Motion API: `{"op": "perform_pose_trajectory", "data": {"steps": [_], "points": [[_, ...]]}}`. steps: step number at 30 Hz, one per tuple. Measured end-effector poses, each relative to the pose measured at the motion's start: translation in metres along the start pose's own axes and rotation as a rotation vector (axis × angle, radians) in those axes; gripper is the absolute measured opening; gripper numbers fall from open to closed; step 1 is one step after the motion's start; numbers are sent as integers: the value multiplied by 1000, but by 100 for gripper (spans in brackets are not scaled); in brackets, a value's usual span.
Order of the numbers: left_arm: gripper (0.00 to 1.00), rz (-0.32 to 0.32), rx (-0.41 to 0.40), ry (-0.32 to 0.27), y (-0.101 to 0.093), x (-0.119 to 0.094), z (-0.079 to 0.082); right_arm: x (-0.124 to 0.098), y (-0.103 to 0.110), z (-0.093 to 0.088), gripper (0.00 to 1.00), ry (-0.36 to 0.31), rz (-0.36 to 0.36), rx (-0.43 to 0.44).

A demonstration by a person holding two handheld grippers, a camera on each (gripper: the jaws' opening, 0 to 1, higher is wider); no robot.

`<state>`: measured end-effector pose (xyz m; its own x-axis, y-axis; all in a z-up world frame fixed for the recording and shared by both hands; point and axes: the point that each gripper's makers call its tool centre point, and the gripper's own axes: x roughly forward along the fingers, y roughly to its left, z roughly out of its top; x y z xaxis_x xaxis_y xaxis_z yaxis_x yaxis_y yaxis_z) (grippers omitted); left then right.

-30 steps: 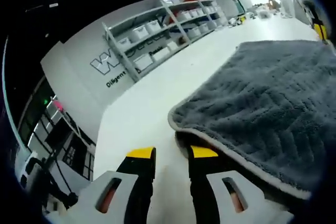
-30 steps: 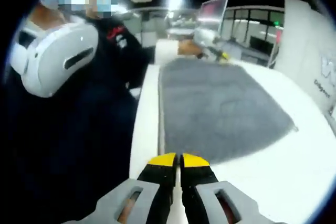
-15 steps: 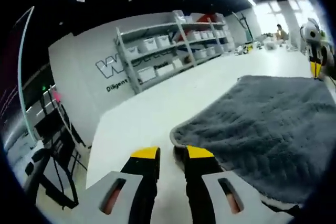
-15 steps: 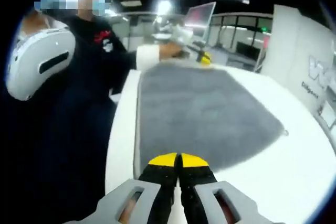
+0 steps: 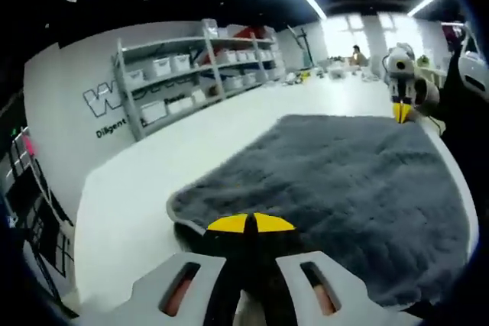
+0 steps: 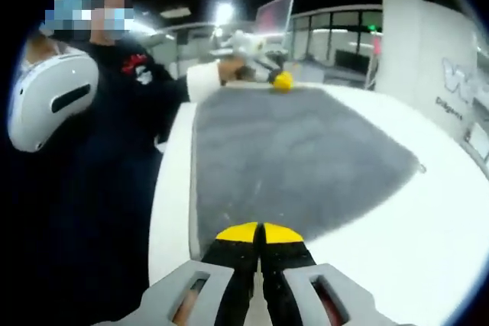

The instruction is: Open the folded towel by lifting each exposed corner and separating the folded layers until the towel lies flat within the target outline without major curled edges

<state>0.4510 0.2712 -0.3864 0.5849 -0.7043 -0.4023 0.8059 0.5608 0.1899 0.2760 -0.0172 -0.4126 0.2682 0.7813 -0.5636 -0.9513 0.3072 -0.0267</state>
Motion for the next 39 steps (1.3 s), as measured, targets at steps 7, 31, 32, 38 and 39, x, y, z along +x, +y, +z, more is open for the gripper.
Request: {"op": "perform_pose_trajectory", "data": {"steps": [7,31,32,38,39], "points": [[1,-35,10,90,-8,2,-18,-6,0,-4,0,2,5,-1],[1,-59,-63,135,-16,-16,-24,6,30,5,0,63,72,-30],[1,-61,-56,134,-17,-17,-23,6,30,5,0,68,71,-36],[6,-31,-27,-77,-12,-15,20,10,25,23,0,-17,45,-81],[6,-84,-59,-107,-22,-16,26,9,24,23,0,-17,45,-77]]}}
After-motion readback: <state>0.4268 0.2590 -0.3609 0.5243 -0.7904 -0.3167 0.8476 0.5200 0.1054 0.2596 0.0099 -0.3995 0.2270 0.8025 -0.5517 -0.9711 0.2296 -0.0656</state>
